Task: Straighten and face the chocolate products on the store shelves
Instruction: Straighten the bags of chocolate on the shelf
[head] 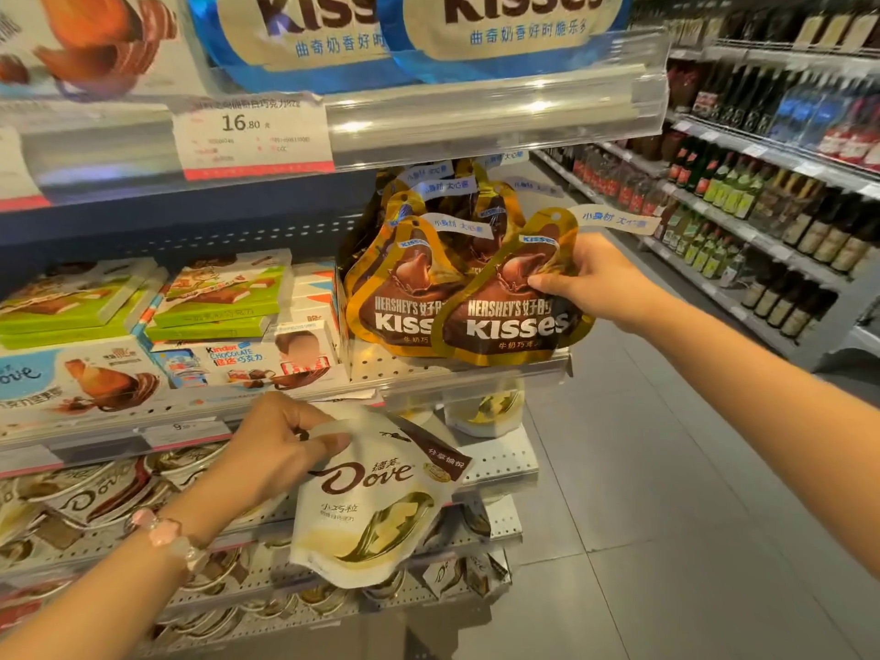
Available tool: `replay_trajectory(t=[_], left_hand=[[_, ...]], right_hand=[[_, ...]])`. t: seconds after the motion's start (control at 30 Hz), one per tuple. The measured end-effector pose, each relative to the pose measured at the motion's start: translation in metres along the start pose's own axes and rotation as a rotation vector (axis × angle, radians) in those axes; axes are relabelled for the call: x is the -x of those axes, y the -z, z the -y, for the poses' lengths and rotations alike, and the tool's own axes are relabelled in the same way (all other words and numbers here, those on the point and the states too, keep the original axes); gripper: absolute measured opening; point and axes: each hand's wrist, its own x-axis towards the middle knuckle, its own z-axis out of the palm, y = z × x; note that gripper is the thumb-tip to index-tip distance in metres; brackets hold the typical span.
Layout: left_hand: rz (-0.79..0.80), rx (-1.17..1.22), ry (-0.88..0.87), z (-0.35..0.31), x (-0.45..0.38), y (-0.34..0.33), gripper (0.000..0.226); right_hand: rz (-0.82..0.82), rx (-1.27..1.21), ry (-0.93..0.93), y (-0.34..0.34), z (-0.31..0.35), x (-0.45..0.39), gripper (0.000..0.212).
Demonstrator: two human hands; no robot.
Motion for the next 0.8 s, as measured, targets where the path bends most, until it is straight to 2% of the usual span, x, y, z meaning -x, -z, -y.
replay_trajectory(t=[0.13, 0.23, 0.37, 0.53, 0.67, 0.8], left_hand=[[-0.003, 0.01, 0.026, -0.005, -0.006, -0.003, 0.038], [0.006, 0.044, 0.039, -0.007, -0.009, -0.005, 0.033], [0.043, 0.085, 0.056, -0.006, -0.013, -0.006, 0.034], [0.029, 0.076, 0.048, -0.008, -0.013, -0.009, 0.039], [-0.016, 0.091, 0.032, -0.015, -0.01, -0.011, 0.03], [-0.022, 0.08, -0.01, -0.017, -0.01, -0.014, 0.018]], right_hand=[[-0.074, 0.004, -0.004, -0.003, -0.015, -0.011, 0.014], [-0.097, -0.009, -0.017, -0.006, -0.022, -0.017, 0.023], [-0.046, 0.087, 0.078, -0.011, -0.019, -0.022, 0.018], [-0.018, 0.222, 0.071, -0.01, -0.017, -0.03, 0.044], [-0.114, 0.272, 0.12, -0.015, -0.022, -0.024, 0.054], [-0.244, 0.244, 0.165, -0.022, -0.03, -0.011, 0.055]])
